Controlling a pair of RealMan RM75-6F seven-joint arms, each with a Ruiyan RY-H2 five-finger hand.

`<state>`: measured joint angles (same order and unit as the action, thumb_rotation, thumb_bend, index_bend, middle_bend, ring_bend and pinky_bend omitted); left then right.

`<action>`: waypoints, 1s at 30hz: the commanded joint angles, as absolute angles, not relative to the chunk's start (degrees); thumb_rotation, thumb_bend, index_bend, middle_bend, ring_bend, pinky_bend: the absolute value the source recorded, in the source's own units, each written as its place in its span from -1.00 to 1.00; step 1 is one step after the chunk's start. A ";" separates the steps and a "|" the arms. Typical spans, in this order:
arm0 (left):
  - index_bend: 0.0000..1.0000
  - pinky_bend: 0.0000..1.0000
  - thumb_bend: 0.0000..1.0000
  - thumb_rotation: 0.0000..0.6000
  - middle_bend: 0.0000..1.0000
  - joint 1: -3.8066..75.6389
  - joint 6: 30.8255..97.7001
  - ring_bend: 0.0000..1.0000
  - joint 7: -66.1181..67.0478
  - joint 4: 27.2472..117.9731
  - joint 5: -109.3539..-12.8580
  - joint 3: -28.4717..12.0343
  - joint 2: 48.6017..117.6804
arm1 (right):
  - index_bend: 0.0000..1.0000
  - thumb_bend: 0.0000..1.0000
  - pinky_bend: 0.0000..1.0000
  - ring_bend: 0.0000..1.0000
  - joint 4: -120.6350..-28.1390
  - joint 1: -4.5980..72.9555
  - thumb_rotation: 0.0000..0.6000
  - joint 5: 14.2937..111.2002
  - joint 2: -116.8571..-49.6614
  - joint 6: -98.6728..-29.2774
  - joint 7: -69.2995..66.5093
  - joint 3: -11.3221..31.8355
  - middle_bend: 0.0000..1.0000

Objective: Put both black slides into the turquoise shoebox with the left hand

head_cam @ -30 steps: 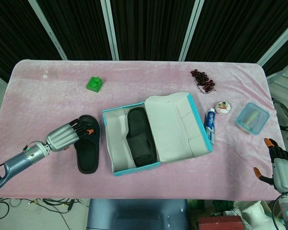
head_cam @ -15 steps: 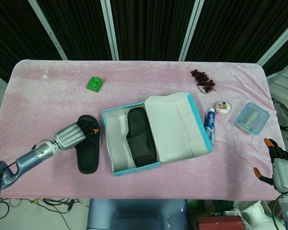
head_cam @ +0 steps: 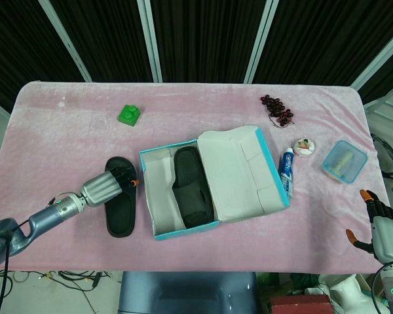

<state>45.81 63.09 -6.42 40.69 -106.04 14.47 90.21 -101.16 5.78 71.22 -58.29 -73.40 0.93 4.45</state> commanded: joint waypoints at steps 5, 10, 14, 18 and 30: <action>-0.75 -0.55 -0.87 1.00 -0.52 45.56 63.41 -0.76 -6.28 40.17 -106.29 14.58 90.71 | -1.00 -0.58 -0.70 -0.74 -101.33 5.84 1.00 71.14 -58.15 -73.11 0.87 4.36 -0.89; -0.65 -0.52 -0.71 1.00 -0.40 45.25 63.45 -0.68 -6.14 39.26 -106.44 14.77 91.31 | -1.00 -0.57 -0.70 -0.74 -101.47 5.90 1.00 71.00 -57.97 -72.82 0.85 4.28 -0.89; -0.60 -0.48 -0.58 1.00 -0.33 45.07 64.25 -0.64 -5.96 38.49 -106.57 14.62 91.77 | -1.00 -0.57 -0.70 -0.74 -101.73 6.04 1.00 70.90 -57.59 -72.23 0.67 4.14 -0.89; -0.58 -0.47 -0.58 1.00 -0.31 45.03 65.22 -0.64 -5.60 38.17 -106.59 14.31 91.55 | -1.00 -0.57 -0.70 -0.74 -101.70 6.02 1.00 70.96 -57.60 -72.34 0.68 4.13 -0.89; -0.57 -0.44 -0.58 1.00 -0.29 44.12 70.08 -0.64 -4.36 44.21 -105.89 13.03 84.99 | -1.00 -0.57 -0.70 -0.74 -101.73 6.01 1.00 70.96 -57.73 -72.53 0.83 4.11 -0.89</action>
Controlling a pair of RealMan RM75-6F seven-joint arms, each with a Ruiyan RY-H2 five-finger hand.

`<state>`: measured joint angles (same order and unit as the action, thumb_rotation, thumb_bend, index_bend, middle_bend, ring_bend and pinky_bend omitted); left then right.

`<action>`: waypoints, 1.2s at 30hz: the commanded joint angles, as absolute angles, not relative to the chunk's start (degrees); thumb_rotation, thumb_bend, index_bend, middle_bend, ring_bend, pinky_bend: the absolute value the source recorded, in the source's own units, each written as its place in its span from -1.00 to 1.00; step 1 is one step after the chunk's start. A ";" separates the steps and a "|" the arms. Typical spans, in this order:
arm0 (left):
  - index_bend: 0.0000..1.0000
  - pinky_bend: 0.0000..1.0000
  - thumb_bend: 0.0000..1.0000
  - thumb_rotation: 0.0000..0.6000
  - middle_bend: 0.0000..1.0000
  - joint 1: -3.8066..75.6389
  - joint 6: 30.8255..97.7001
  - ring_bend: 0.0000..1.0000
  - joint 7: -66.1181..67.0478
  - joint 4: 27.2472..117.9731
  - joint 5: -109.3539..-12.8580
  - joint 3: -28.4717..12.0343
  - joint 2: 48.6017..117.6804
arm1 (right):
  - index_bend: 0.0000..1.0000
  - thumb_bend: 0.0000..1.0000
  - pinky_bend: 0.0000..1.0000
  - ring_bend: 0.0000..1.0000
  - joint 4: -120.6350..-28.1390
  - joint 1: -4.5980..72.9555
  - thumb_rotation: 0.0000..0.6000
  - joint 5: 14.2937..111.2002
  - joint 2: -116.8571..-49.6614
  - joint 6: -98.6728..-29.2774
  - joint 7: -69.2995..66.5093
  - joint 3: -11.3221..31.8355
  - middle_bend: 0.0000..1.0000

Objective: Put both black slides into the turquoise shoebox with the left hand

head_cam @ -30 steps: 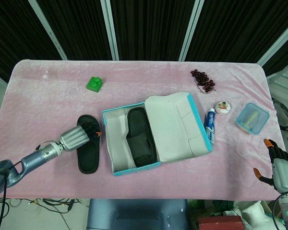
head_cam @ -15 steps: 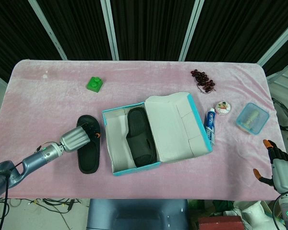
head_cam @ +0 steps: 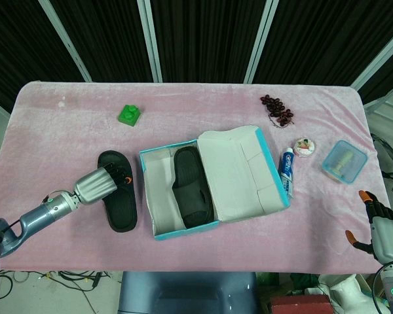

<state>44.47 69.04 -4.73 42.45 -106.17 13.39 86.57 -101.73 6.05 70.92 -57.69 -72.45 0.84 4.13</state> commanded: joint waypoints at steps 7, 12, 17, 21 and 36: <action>-0.50 -0.38 -0.50 1.00 -0.23 43.25 72.10 -0.59 -2.86 49.27 -106.01 12.95 80.47 | -1.00 -0.57 -0.70 -0.74 -101.95 6.02 1.00 70.81 -57.55 -72.46 0.84 4.11 -0.89; -0.37 -0.37 -0.42 1.00 -0.23 42.33 73.94 -0.59 -2.27 51.95 -105.95 12.70 77.45 | -1.00 -0.57 -0.70 -0.74 -102.03 6.07 1.00 70.84 -57.55 -72.27 0.93 3.98 -0.89; -0.38 -0.37 -0.41 1.00 -0.24 41.58 75.28 -0.59 -2.36 54.21 -105.12 11.78 75.30 | -1.00 -0.57 -0.70 -0.74 -102.05 6.05 1.00 70.99 -57.63 -72.37 1.12 3.89 -0.89; -0.38 -0.37 -0.41 1.00 -0.24 41.31 76.72 -0.59 -3.68 56.52 -103.89 10.01 74.27 | -1.00 -0.57 -0.70 -0.74 -102.07 5.99 1.00 70.93 -57.58 -72.46 1.11 3.88 -0.89; -0.40 -0.37 -0.41 1.00 -0.23 43.79 80.02 -0.59 -13.53 75.27 -98.19 0.05 71.36 | -1.00 -0.57 -0.70 -0.74 -102.18 6.02 1.00 70.58 -57.38 -72.30 1.22 3.87 -0.89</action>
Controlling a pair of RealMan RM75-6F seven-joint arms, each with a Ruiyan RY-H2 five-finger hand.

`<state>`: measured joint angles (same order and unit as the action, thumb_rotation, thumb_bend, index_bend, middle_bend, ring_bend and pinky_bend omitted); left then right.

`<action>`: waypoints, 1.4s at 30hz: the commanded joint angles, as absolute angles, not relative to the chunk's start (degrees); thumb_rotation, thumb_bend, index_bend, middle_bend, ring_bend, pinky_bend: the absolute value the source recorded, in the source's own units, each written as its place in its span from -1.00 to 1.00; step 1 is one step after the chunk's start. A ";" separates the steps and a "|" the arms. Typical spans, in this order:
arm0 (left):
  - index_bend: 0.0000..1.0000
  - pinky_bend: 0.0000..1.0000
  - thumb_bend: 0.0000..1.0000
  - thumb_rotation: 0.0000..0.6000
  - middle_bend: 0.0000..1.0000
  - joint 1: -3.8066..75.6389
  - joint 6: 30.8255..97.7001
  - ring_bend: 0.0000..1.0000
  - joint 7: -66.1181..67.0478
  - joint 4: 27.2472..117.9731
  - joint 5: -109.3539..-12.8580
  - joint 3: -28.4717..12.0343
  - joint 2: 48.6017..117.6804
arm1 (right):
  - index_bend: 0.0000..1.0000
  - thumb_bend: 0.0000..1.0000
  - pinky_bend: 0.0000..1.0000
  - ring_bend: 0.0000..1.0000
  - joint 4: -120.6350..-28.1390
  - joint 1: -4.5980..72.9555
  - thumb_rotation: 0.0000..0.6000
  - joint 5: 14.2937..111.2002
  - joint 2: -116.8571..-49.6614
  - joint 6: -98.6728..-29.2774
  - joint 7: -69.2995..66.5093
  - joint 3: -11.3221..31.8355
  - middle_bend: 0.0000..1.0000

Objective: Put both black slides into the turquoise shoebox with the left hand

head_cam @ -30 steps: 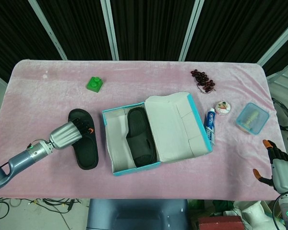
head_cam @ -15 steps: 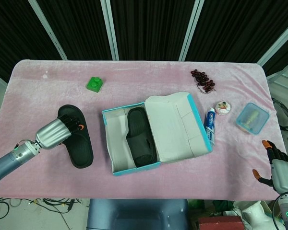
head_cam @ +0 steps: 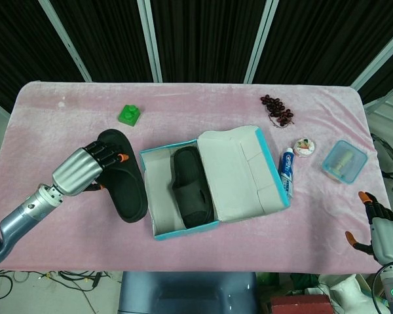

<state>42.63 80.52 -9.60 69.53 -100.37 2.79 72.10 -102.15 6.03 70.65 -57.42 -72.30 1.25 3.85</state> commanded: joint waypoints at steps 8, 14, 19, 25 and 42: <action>-0.40 -0.36 -0.41 1.00 -0.23 46.48 73.32 -0.59 -18.67 83.31 -95.03 -2.04 73.35 | -0.99 -0.57 -0.70 -0.74 -102.20 6.11 1.00 70.35 -57.37 -72.15 1.32 3.92 -0.89; -0.40 -0.36 -0.42 1.00 -0.23 48.34 69.64 -0.59 -16.99 81.23 -94.44 -3.03 77.53 | -0.99 -0.57 -0.70 -0.74 -102.16 6.12 1.00 70.20 -57.24 -72.12 1.10 4.00 -0.89; -0.40 -0.35 -0.43 1.00 -0.24 49.10 67.71 -0.59 -16.66 78.47 -94.35 -2.88 80.67 | -0.99 -0.57 -0.70 -0.74 -102.12 6.16 1.00 70.13 -57.17 -72.02 1.03 4.03 -0.89; -0.40 -0.34 -0.44 1.00 -0.25 49.47 67.35 -0.59 -18.62 73.95 -93.84 -3.47 84.97 | -0.98 -0.57 -0.70 -0.74 -102.12 6.13 1.00 70.06 -57.16 -72.00 1.06 3.98 -0.89; -0.42 -0.33 -0.43 1.00 -0.27 50.78 67.92 -0.59 -19.80 56.71 -96.69 -2.03 94.16 | -0.97 -0.57 -0.70 -0.74 -102.03 6.20 1.00 69.73 -57.10 -71.79 1.05 4.03 -0.89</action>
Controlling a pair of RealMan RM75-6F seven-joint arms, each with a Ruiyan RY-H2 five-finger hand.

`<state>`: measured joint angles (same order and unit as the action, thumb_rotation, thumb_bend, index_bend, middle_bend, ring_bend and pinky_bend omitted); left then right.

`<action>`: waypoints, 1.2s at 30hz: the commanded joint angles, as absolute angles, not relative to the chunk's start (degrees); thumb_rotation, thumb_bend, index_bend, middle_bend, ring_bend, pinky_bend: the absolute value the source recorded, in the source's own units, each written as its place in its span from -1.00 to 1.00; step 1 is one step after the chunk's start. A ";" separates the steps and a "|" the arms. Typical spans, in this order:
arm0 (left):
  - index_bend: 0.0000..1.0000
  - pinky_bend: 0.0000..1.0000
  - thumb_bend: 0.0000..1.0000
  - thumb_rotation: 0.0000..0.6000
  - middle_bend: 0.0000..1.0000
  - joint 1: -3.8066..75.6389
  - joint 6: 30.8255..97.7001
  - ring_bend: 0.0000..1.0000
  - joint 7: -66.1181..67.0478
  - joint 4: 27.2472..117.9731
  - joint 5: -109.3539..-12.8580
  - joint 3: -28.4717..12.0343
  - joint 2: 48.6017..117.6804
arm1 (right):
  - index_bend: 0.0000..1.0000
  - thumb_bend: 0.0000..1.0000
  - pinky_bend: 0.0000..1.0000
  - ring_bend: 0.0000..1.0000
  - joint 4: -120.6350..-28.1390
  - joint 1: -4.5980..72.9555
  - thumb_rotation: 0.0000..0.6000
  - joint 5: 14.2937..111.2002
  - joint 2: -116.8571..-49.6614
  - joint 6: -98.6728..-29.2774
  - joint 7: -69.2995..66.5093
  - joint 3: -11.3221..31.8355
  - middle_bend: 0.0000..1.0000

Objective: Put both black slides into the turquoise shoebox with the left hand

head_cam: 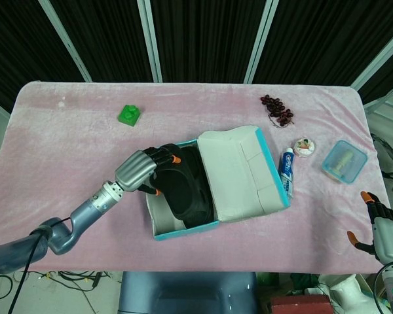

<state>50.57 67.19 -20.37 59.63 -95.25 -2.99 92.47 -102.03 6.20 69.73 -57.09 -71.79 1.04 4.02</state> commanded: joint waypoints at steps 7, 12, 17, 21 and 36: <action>-0.42 -0.33 -0.43 1.00 -0.27 51.18 70.14 -0.59 -19.69 50.87 -99.63 -0.24 97.33 | -0.97 -0.57 -0.70 -0.74 -101.98 6.05 1.00 70.32 -57.25 -72.47 1.21 4.00 -0.89; -0.42 -0.33 -0.44 1.00 -0.29 51.22 70.95 -0.59 -19.46 47.70 -100.68 0.75 98.57 | -0.97 -0.57 -0.70 -0.74 -101.44 5.85 1.00 71.80 -57.71 -73.76 1.05 4.07 -0.89; -0.42 -0.33 -0.44 1.00 -0.29 51.19 71.72 -0.59 -18.57 44.92 -101.99 2.07 99.67 | -0.97 -0.59 -0.70 -0.75 -100.37 5.62 1.00 74.19 -58.35 -75.52 0.42 4.14 -0.90; -0.42 -0.34 -0.44 1.00 -0.29 51.02 71.63 -0.59 -18.32 43.22 -102.47 2.95 100.40 | -1.00 -0.66 -0.70 -0.75 -98.83 5.34 1.00 76.76 -59.19 -77.65 0.00 4.18 -0.92; -0.45 -0.37 -0.45 1.00 -0.31 51.70 70.09 -0.60 -14.83 38.04 -103.80 4.99 103.09 | -1.00 -0.72 -0.70 -0.76 -96.51 5.02 1.00 79.63 -60.06 -79.02 -2.62 3.85 -0.92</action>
<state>51.59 70.30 -15.01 38.31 -103.73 4.82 102.85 -96.50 5.03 79.64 -60.07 -79.03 -2.61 3.84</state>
